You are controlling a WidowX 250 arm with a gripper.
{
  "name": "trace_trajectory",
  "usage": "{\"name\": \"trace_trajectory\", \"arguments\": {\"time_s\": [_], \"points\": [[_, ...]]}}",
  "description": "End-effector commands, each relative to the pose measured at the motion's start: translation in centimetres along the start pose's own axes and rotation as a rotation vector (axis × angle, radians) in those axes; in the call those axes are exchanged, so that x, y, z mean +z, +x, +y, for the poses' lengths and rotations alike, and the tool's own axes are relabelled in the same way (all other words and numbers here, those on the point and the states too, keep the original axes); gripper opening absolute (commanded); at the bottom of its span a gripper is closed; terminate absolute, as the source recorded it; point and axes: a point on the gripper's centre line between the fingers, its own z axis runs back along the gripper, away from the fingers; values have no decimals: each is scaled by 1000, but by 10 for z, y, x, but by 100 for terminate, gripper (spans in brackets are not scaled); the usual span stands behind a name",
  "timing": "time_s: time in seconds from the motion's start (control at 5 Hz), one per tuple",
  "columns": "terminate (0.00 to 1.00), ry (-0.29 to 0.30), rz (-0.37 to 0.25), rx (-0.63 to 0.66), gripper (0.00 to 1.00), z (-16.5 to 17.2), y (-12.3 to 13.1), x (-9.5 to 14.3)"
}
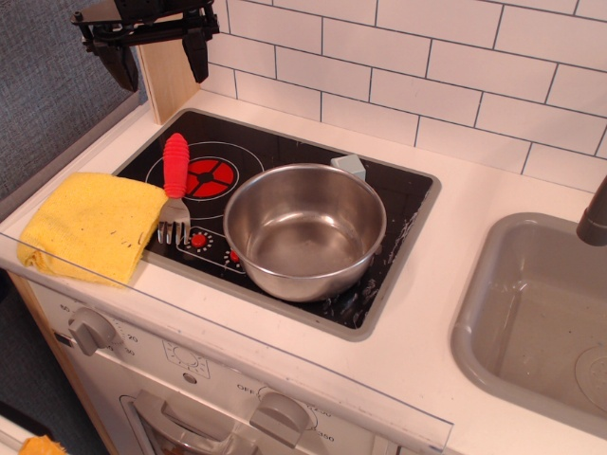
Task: Put the grey cube on the yellow cloth.
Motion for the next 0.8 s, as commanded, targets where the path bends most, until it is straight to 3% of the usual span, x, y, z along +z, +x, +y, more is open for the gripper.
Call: {"name": "trace_trajectory", "arguments": {"time_s": [0.0, 0.2, 0.6], "points": [[0, 0, 0, 0, 100, 0, 0, 0], [0, 18, 22, 128, 100, -32, 0, -3], [0, -26, 50, 125, 100, -81, -5, -18]]}}
